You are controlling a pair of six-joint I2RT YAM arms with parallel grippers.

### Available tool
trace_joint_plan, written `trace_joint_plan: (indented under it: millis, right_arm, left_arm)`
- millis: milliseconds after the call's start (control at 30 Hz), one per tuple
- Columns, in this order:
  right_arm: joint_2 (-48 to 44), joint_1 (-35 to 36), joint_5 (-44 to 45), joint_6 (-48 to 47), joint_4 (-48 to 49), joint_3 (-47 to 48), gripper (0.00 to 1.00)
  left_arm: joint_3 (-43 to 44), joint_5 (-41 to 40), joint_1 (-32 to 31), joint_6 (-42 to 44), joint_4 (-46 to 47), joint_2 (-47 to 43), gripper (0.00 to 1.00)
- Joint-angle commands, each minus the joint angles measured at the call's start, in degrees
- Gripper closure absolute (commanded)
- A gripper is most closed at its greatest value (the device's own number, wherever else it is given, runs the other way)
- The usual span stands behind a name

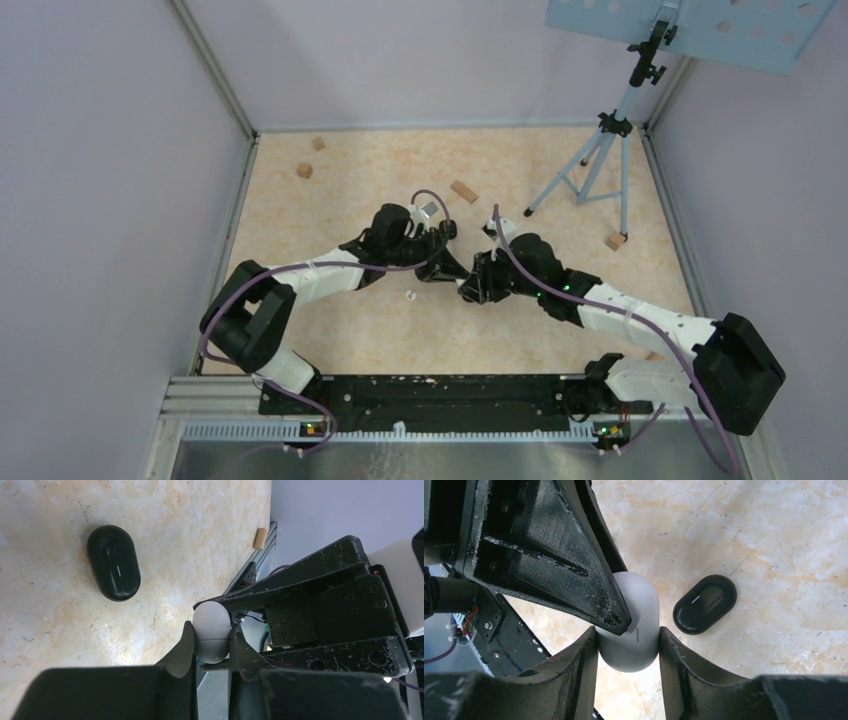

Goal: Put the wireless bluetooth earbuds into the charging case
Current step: Pass from the right arm to the left, then pass from the left arm to the right

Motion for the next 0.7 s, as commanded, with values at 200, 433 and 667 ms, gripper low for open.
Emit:
trace_joint_plan:
  millis: [200, 433, 667]
  right_arm:
    - [-6.62, 0.06, 3.00, 3.50, -2.79, 4.27, 0.27]
    - [-15.50, -3.37, 3.09, 19.81, 9.92, -3.24, 0.23]
    - [-16.37, -3.69, 3.78, 36.57, 42.08, -14.66, 0.28]
  left_arm:
    - [-2.30, -4.91, 4.04, 4.73, -0.84, -9.16, 1.00]
    - [-5.71, -1.52, 9.97, 3.44, 6.11, -17.22, 1.00]
    - [-9.31, 5.68, 10.69, -6.48, 28.03, -16.84, 1.00]
